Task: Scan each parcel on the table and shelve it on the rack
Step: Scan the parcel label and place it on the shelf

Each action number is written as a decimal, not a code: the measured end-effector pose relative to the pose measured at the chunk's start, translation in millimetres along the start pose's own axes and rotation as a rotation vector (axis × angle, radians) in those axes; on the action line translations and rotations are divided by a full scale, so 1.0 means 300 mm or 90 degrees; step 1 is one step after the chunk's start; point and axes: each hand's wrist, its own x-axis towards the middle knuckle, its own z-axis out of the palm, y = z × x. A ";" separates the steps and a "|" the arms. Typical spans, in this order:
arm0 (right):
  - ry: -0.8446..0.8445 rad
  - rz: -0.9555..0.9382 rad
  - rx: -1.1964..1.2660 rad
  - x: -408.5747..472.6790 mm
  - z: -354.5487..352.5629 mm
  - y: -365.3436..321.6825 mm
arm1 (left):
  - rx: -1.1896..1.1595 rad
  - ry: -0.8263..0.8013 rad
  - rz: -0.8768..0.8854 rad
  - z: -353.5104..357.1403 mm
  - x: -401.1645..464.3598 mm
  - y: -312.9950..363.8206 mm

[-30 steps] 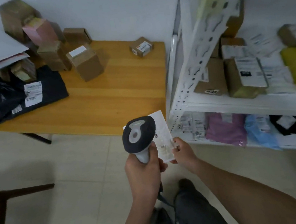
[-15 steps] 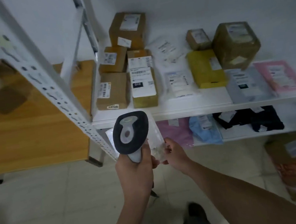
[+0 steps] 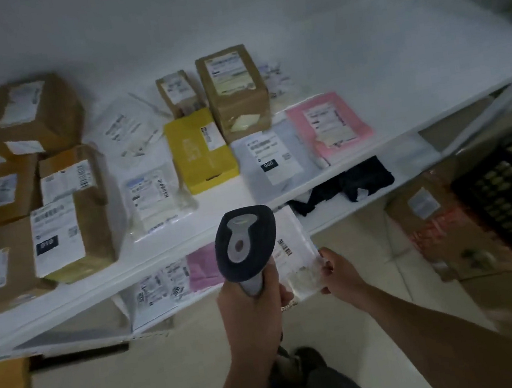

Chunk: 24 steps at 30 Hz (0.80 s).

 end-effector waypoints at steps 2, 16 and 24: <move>0.036 0.040 0.032 0.014 -0.052 0.071 | 0.020 -0.062 0.014 0.071 0.017 -0.032; 0.254 0.163 0.220 0.439 -0.498 0.564 | 0.113 -0.251 0.004 0.823 0.194 -0.365; 0.244 0.154 0.202 0.917 -0.967 0.868 | 0.087 -0.213 -0.051 1.539 0.297 -0.569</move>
